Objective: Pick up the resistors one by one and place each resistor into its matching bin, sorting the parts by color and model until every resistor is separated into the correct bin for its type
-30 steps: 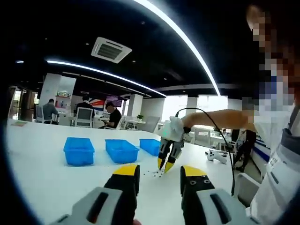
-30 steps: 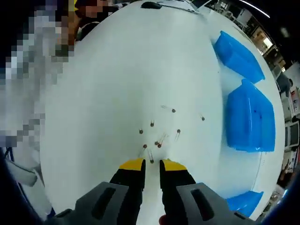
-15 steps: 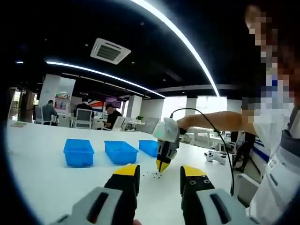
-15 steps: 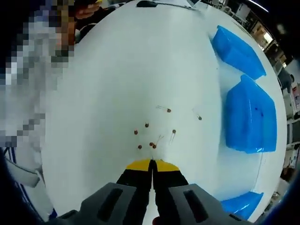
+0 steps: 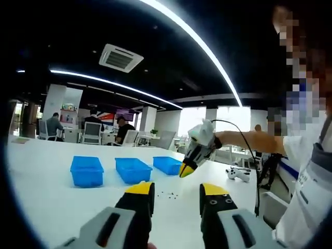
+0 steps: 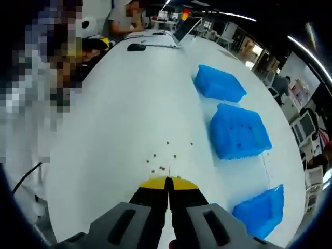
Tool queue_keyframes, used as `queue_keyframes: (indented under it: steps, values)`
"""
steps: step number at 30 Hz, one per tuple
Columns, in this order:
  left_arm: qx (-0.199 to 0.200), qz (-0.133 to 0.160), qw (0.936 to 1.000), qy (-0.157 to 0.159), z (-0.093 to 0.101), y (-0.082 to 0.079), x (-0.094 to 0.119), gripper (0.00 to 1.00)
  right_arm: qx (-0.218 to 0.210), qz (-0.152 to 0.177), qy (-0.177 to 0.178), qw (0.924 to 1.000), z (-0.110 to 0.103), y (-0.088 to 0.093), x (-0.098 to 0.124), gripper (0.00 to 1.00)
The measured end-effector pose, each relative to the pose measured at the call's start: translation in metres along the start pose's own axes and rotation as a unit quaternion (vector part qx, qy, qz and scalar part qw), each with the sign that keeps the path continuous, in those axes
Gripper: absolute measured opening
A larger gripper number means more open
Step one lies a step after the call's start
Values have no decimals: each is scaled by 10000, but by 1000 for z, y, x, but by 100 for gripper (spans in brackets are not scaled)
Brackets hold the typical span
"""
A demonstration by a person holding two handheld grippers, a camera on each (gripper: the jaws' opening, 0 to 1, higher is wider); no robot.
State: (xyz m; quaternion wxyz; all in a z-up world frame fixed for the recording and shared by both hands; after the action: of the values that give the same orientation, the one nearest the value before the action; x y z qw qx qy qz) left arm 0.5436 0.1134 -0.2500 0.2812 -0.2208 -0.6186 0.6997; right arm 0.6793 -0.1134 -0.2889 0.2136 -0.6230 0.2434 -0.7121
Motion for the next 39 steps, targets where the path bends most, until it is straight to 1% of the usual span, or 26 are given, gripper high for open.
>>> queue_keyframes:
  steps: [1,3,4,6,7,8,9,10,11,13,14,15,16,17,18,20,21,23,24,25,27,28,31,34,37,39]
  values:
    - [-5,-11,10000,-4,0,0,0,37,-82,214,188,9996,-3,0,8,3]
    - [-13,-17,10000,0,0,0,0,37,-310,542,414,9972,-11,4,21,3]
    - [-20,-17,10000,-3,0,0,0,37,-376,721,636,9947,-10,6,29,3]
    - [-23,-6,10000,-12,0,0,0,37,-854,1100,1016,9850,-16,17,45,3]
    - [-19,-1,10000,-19,-1,0,0,37,-931,1225,1161,9813,-18,19,50,3]
    - [-17,1,10000,-26,-1,0,0,37,-1090,1412,1338,9748,-19,23,57,3]
    - [-18,2,10000,-28,-1,0,0,37,-1043,1533,1437,9721,-25,26,64,3]
    - [-19,1,10000,-32,-1,0,0,37,-983,1693,1626,9671,-28,28,72,3]
    - [-15,-5,10000,-35,-1,0,0,37,-1045,1834,1706,9625,-34,31,78,3]
    - [-14,-9,10000,-34,-1,1,0,37,-1274,2192,1944,9476,-43,36,92,3]
    - [-15,-11,10000,-36,-1,1,0,37,-1341,2282,2010,9432,-45,38,95,3]
    - [-16,-11,10000,-36,-1,1,0,37,-1453,2433,2111,9355,-52,42,101,3]
    - [-11,-11,10000,-37,-1,1,0,37,-1496,2510,2186,9310,-54,43,104,3]
    - [-8,-12,10000,-38,-1,1,0,37,-1521,2619,2338,9239,-60,47,109,3]
    - [-6,-11,10000,-31,-1,1,0,37,-1571,2706,2417,9185,-64,48,112,3]
    - [-6,-18,10000,-35,-1,1,-1,37,-1679,3044,2512,9034,-75,47,116,4]
    - [-4,-18,10000,-37,-2,2,-1,38,-1712,3137,2588,8974,-79,48,117,4]
    - [19,16,10000,-65,-3,0,0,39,-1779,3324,2703,8859,-86,49,118,4]
    - [34,33,10000,-84,-4,-1,1,39,-1772,3333,2695,8859,-92,50,116,4]
    - [42,47,9999,-94,-5,-2,2,39,-1836,3439,2867,8751,-93,51,118,4]
    - [55,67,9999,-116,-6,-3,2,39,-1928,3559,2842,8691,-101,53,116,4]
    - [53,68,9999,-119,-6,-2,3,39,-2000,3645,2887,8624,-103,54,117,4]
    - [51,51,9999,-126,-6,-1,2,39,-1989,3662,2881,8622,-108,51,117,4]
    - [54,15,9999,-106,-5,1,1,39,-1982,3671,2930,8603,-104,48,121,4]
    - [37,-5,10000,-90,-3,2,0,39,-2018,3681,3000,8566,-95,46,125,4]
    - [31,5,10000,-94,-3,1,0,39,-2150,3640,3112,8511,-86,49,127,4]
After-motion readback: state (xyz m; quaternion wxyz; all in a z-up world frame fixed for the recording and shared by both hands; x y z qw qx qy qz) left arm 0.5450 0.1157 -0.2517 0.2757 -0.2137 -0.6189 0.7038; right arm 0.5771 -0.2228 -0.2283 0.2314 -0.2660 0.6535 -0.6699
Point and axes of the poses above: the point that each gripper's makers call its tool centre point, and the gripper's own axes: x roughly backward along the fingers, z roughly to its right, y roughly out of its underside, the point moved 3 cm from there along x, roughly backward along the fingers, and after that the axes turned 8 degrees about -y, right-handed, at the moved point
